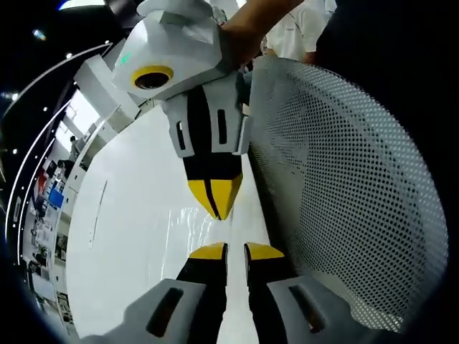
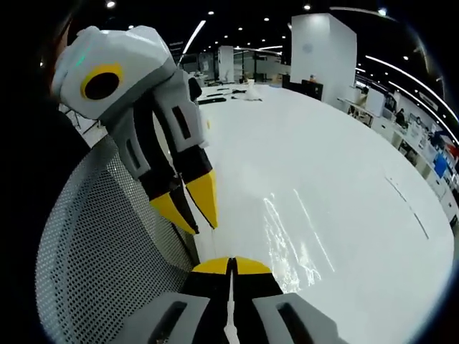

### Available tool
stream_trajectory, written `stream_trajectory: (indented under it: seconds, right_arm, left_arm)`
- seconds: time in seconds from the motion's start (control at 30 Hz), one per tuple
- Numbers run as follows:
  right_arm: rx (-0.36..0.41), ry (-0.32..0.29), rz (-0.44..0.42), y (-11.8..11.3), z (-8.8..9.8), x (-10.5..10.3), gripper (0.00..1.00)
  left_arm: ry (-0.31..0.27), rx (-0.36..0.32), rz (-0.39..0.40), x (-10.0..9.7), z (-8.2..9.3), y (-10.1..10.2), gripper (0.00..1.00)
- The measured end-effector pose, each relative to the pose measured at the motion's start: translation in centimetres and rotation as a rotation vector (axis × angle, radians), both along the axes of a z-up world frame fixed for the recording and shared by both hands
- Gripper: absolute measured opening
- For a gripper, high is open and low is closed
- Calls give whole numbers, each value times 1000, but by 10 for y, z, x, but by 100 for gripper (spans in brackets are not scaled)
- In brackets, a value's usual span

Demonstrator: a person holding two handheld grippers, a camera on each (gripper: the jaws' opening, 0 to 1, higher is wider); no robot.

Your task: Open the resealable bag by pulling the two sides of the seal apart until the entire bag opening is separated and visibly accessible.

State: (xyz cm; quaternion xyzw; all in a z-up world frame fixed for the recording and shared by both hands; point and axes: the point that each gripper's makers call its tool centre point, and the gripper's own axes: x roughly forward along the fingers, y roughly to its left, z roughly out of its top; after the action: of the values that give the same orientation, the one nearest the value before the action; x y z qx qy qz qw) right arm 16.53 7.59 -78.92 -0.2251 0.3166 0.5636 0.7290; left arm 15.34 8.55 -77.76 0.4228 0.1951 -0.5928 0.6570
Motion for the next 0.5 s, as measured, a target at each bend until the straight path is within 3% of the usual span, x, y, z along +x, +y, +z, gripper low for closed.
stream_trajectory:
  seconds: [0.5]
  right_arm:
    - [24,-16,14,8,12,3,0]
  left_arm:
    - [-27,4,37,10,1,3,0]
